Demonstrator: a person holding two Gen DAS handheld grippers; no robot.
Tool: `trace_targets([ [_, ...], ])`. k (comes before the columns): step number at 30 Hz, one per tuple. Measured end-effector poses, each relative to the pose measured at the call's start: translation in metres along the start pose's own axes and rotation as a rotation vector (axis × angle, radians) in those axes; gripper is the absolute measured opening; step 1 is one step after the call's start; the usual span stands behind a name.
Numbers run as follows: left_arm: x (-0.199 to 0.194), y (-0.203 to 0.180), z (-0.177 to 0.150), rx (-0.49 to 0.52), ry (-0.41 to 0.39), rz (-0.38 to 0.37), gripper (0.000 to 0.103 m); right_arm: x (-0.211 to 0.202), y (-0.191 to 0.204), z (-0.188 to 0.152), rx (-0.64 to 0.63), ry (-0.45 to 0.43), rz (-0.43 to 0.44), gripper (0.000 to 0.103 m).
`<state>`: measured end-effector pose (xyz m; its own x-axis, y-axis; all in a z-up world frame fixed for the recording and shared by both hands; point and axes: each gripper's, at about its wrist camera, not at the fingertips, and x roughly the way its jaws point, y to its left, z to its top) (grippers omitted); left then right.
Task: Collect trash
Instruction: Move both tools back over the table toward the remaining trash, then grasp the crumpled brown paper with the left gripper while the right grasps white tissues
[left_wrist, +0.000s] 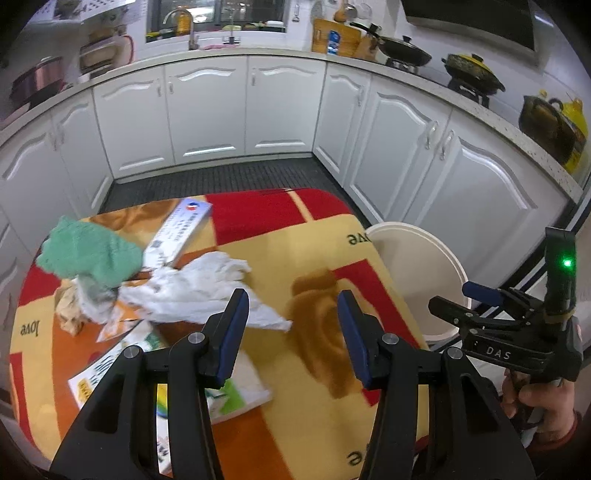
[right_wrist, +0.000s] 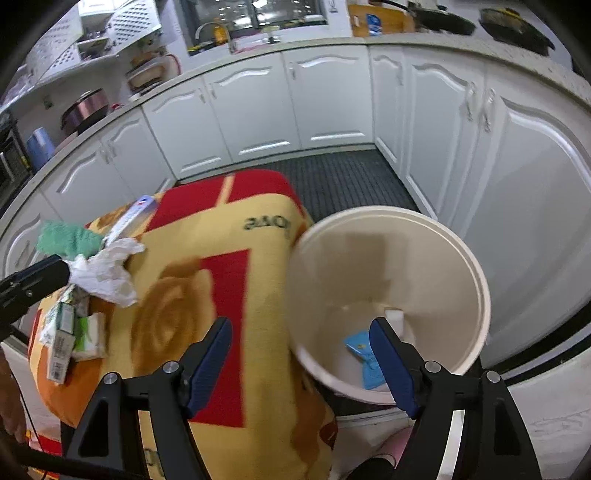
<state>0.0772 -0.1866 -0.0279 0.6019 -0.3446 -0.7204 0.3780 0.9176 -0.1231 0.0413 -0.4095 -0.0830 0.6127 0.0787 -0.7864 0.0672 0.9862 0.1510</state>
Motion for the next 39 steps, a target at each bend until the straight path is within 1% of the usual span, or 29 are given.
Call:
trace_targets([
  [2, -0.008, 0.01, -0.002, -0.022, -0.016, -0.012, 0.049, -0.002, 0.009, 0.001, -0.007, -0.005, 0.018, 0.076],
  [4, -0.015, 0.019, -0.004, -0.037, -0.029, -0.019, 0.055, -0.005, 0.019, 0.002, -0.015, -0.011, 0.038, 0.076],
  [5, -0.021, 0.027, -0.005, -0.05, -0.04, -0.021, 0.06, -0.006, 0.024, 0.003, -0.02, -0.014, 0.046, 0.077],
  [6, -0.026, 0.034, -0.007, -0.062, -0.051, -0.021, 0.062, -0.007, 0.03, 0.004, -0.027, -0.017, 0.056, 0.077],
  [10, -0.042, 0.061, -0.011, -0.102, -0.073, -0.008, 0.063, -0.009, 0.052, 0.006, -0.052, -0.024, 0.094, 0.079],
  [13, -0.052, 0.09, -0.015, -0.14, -0.077, 0.02, 0.063, -0.005, 0.069, 0.009, -0.072, -0.017, 0.124, 0.08],
  [19, -0.064, 0.145, -0.027, -0.22, -0.077, 0.092, 0.063, 0.01, 0.105, 0.013, -0.123, 0.004, 0.19, 0.08],
  [25, -0.069, 0.186, -0.041, -0.277, -0.083, 0.167, 0.063, 0.03, 0.142, 0.023, -0.168, 0.039, 0.261, 0.08],
  [29, -0.059, 0.207, -0.046, -0.317, -0.055, 0.174, 0.063, 0.046, 0.163, 0.038, -0.161, 0.057, 0.286, 0.08],
  [34, -0.035, 0.219, -0.046, -0.321, -0.012, 0.143, 0.063, 0.076, 0.186, 0.056, -0.148, 0.101, 0.314, 0.08],
  [37, -0.017, 0.227, -0.043, -0.315, 0.012, 0.136, 0.063, 0.097, 0.195, 0.059, -0.159, 0.136, 0.321, 0.08],
  [39, -0.005, 0.233, -0.04, -0.316, 0.027, 0.141, 0.063, 0.114, 0.201, 0.058, -0.169, 0.174, 0.315, 0.077],
])
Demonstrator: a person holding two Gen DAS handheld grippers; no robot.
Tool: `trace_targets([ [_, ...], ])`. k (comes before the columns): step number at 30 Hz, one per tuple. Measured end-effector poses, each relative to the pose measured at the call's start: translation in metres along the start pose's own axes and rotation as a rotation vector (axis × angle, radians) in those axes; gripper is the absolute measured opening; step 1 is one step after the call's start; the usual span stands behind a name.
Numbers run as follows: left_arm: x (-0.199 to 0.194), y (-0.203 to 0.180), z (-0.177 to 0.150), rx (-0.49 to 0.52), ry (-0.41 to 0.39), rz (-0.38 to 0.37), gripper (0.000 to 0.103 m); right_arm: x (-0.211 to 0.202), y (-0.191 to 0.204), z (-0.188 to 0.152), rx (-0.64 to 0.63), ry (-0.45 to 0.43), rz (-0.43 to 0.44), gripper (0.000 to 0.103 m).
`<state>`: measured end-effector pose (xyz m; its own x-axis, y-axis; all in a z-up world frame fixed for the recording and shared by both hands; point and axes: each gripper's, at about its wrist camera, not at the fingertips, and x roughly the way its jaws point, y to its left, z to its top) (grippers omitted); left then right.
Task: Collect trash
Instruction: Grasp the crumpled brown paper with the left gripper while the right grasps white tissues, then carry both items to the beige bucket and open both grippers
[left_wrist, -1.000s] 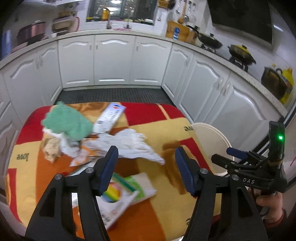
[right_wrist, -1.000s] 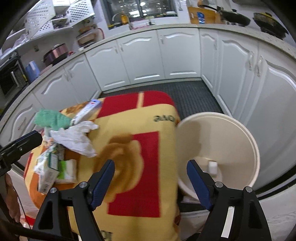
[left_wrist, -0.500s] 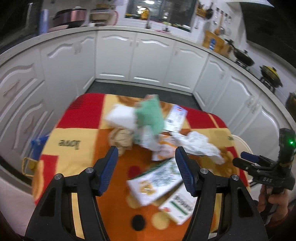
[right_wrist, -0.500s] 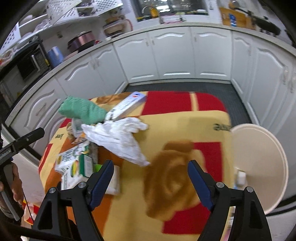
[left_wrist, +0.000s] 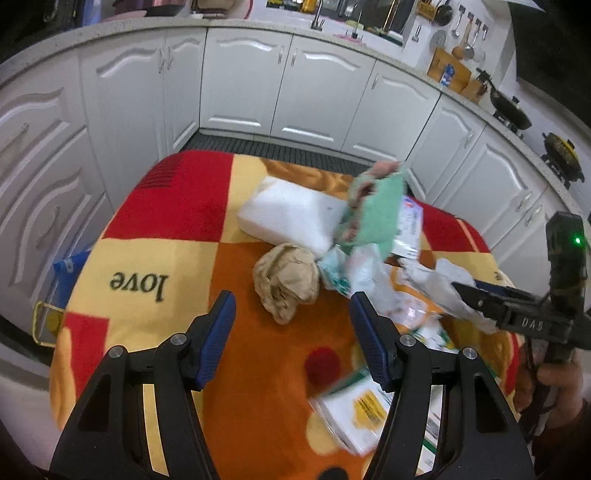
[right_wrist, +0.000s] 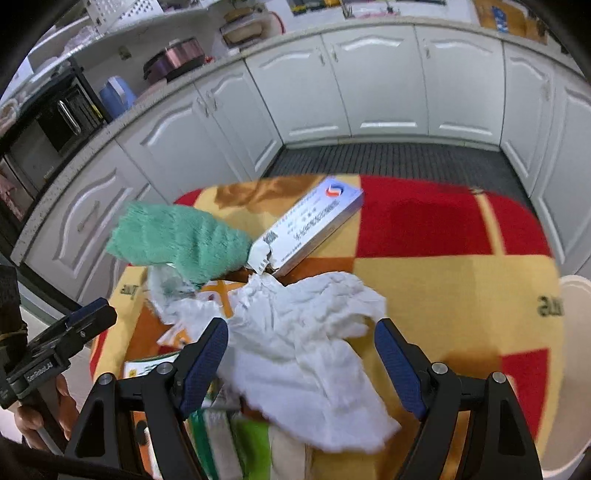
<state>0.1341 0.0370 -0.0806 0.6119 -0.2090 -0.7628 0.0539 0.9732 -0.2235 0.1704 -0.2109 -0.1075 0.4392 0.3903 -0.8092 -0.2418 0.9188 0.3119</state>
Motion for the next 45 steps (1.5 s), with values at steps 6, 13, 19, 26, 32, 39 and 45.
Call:
trace_targets([
  [6, 0.036, 0.012, 0.013, -0.03, 0.026, -0.053, 0.062, -0.001, -0.003, -0.006, -0.036, -0.039, 0.015, 0.03],
  [13, 0.043, 0.029, 0.015, -0.12, 0.077, -0.139, 0.023, -0.046, -0.013, -0.007, -0.024, -0.135, 0.077, 0.025],
  [19, 0.001, 0.023, 0.007, -0.077, 0.031, -0.135, 0.02, -0.075, -0.018, -0.014, -0.006, -0.189, 0.105, 0.025],
  [26, -0.052, -0.016, 0.01, 0.009, -0.02, -0.168, 0.02, -0.103, -0.035, -0.028, 0.014, -0.228, 0.065, 0.025],
  [32, -0.067, -0.074, 0.007, 0.106, -0.02, -0.254, 0.02, -0.13, -0.062, -0.045, 0.034, -0.249, -0.017, 0.025],
  [39, -0.057, -0.168, -0.004, 0.23, 0.045, -0.357, 0.02, -0.159, -0.112, -0.067, 0.081, -0.27, -0.148, 0.025],
  [45, -0.034, -0.241, -0.014, 0.299, 0.097, -0.426, 0.02, -0.177, -0.163, -0.085, 0.162, -0.271, -0.256, 0.025],
])
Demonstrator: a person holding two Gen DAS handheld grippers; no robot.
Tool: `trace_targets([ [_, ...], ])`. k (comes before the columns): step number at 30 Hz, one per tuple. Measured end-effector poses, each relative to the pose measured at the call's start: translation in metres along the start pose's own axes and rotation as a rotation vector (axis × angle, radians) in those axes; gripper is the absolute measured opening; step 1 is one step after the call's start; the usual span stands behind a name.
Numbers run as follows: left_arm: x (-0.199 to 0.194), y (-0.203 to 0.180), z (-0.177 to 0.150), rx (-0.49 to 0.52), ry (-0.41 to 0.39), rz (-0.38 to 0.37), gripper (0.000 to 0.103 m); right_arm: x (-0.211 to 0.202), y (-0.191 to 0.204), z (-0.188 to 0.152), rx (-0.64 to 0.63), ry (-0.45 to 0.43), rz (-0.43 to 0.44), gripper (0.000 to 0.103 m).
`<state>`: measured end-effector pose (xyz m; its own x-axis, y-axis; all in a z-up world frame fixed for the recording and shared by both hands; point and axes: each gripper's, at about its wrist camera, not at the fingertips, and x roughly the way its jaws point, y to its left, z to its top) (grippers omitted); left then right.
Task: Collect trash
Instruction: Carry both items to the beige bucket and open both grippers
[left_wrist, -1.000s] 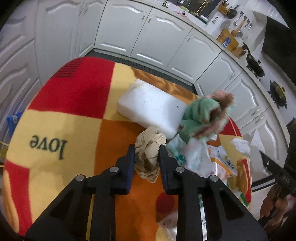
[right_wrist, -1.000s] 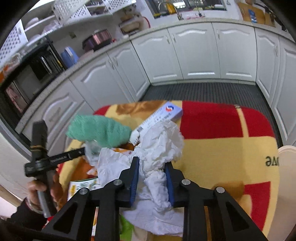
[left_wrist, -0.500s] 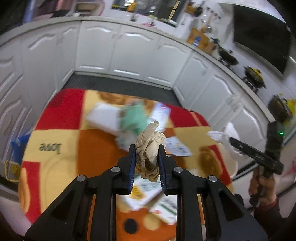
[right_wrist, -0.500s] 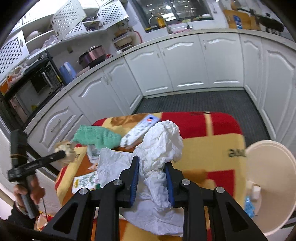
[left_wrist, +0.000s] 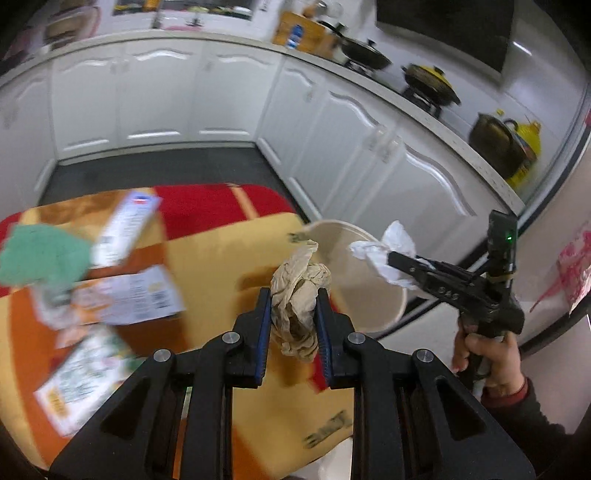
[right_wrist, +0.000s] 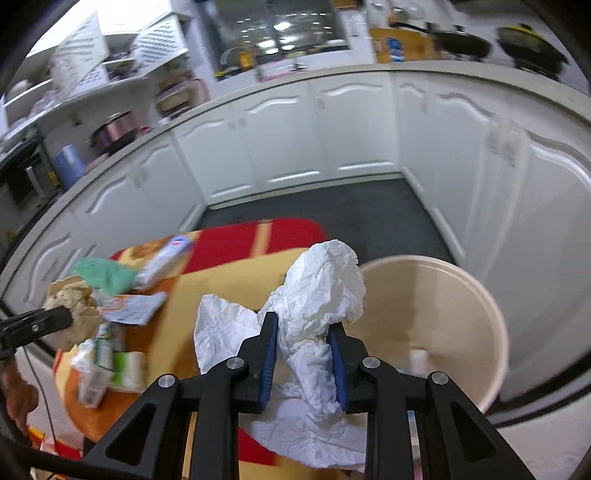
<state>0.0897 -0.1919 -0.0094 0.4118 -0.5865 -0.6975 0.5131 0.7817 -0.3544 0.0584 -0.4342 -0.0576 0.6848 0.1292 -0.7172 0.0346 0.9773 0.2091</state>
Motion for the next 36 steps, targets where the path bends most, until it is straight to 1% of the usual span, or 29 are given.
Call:
trace_targets([
  [2, 0.022, -0.016, 0.005, 0.0, 0.027, -0.024, 0.02, 0.002, -0.017, -0.002, 0.015, 0.013, -0.038, 0.025],
  [6, 0.059, -0.04, 0.011, 0.004, 0.062, -0.042, 0.02, 0.011, -0.045, -0.009, 0.039, 0.045, -0.097, 0.025],
  [10, 0.099, -0.055, 0.014, -0.015, 0.099, -0.053, 0.021, 0.017, -0.071, -0.015, 0.076, 0.064, -0.132, 0.025],
  [11, 0.105, -0.057, 0.014, -0.019, 0.096, -0.048, 0.025, 0.019, -0.076, -0.016, 0.087, 0.066, -0.144, 0.025],
  [12, 0.111, -0.059, 0.013, -0.018, 0.091, -0.043, 0.032, 0.02, -0.08, -0.016, 0.096, 0.067, -0.157, 0.025],
  [13, 0.117, -0.061, 0.013, -0.018, 0.086, -0.042, 0.036, 0.022, -0.085, -0.017, 0.102, 0.067, -0.167, 0.026],
  [14, 0.123, -0.062, 0.012, -0.019, 0.082, -0.045, 0.048, 0.023, -0.089, -0.017, 0.11, 0.07, -0.179, 0.035],
  [15, 0.126, -0.061, 0.011, -0.024, 0.082, -0.045, 0.057, 0.024, -0.09, -0.017, 0.114, 0.07, -0.188, 0.042],
  [16, 0.13, -0.06, 0.01, -0.033, 0.083, -0.045, 0.058, 0.024, -0.091, -0.017, 0.116, 0.065, -0.193, 0.051],
  [20, 0.134, -0.054, 0.007, -0.056, 0.099, -0.037, 0.058, 0.023, -0.09, -0.021, 0.11, 0.066, -0.191, 0.052],
  [26, 0.119, -0.049, 0.004, -0.053, 0.086, -0.014, 0.058, 0.025, -0.085, -0.025, 0.119, 0.08, -0.162, 0.052],
  [31, 0.104, -0.05, 0.003, -0.033, 0.049, 0.045, 0.058, 0.023, -0.075, -0.026, 0.111, 0.079, -0.149, 0.052],
  [33, 0.1, -0.048, 0.001, -0.027, 0.041, 0.065, 0.058, 0.02, -0.07, -0.026, 0.101, 0.072, -0.145, 0.054],
  [35, 0.094, -0.046, -0.001, -0.022, 0.032, 0.088, 0.058, 0.016, -0.064, -0.026, 0.096, 0.061, -0.142, 0.06],
  [36, 0.092, -0.045, -0.002, -0.02, 0.029, 0.099, 0.058, 0.015, -0.061, -0.025, 0.093, 0.056, -0.14, 0.061],
])
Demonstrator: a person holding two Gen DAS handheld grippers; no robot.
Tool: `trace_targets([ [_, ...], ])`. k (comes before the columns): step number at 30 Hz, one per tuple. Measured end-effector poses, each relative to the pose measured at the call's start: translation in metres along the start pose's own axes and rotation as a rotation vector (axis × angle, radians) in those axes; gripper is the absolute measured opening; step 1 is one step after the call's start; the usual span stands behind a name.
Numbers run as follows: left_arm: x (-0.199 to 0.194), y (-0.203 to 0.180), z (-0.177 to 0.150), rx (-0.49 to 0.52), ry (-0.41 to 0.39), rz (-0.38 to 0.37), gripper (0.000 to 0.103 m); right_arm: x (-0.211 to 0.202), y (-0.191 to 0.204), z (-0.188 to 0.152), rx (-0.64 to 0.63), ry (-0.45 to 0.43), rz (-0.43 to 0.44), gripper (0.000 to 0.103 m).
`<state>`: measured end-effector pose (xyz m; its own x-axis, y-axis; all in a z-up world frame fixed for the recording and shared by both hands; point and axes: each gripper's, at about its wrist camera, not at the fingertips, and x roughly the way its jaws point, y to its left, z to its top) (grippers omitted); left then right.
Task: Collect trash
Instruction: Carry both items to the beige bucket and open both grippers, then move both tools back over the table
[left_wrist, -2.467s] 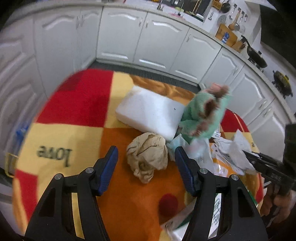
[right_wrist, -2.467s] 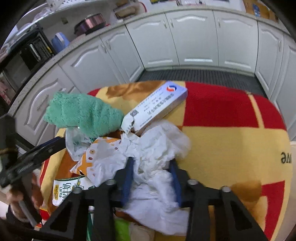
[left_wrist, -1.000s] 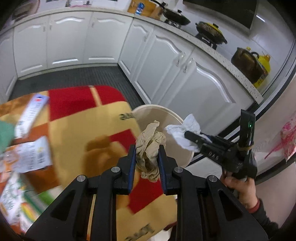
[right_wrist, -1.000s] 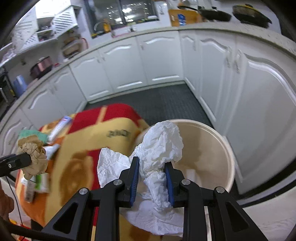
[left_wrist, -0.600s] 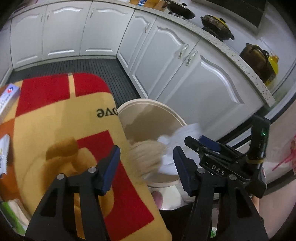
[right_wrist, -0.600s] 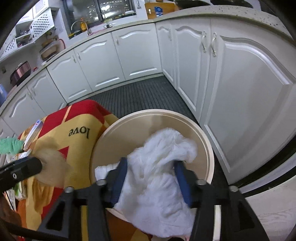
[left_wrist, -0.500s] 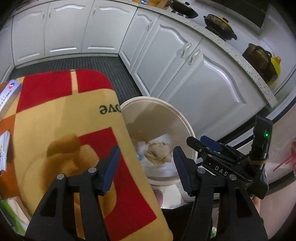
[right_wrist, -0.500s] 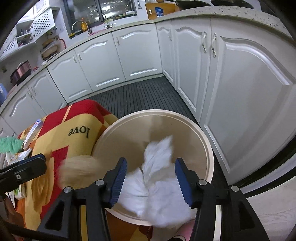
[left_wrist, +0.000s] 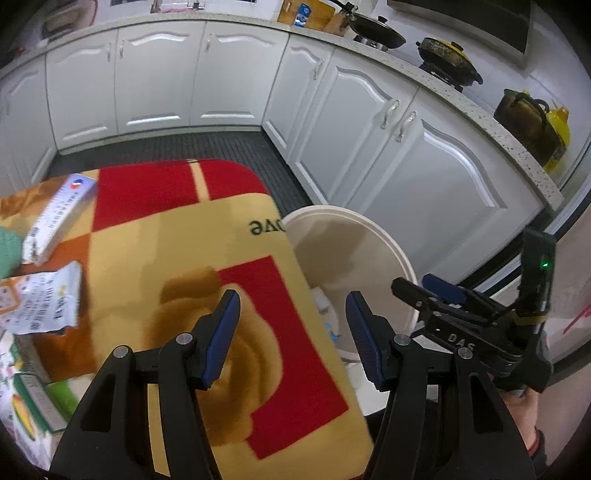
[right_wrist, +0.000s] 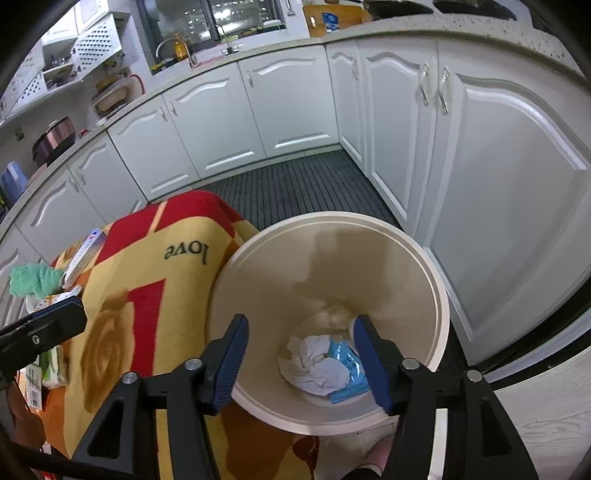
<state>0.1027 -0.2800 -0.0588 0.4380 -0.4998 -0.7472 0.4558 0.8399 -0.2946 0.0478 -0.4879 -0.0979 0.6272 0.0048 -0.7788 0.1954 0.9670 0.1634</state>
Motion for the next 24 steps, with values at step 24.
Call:
trace_targets([
  [24, -0.074, 0.069, -0.024, -0.04, -0.124, 0.235, 0.058, -0.022, 0.087, -0.005, -0.108, -0.036, 0.107, 0.069],
])
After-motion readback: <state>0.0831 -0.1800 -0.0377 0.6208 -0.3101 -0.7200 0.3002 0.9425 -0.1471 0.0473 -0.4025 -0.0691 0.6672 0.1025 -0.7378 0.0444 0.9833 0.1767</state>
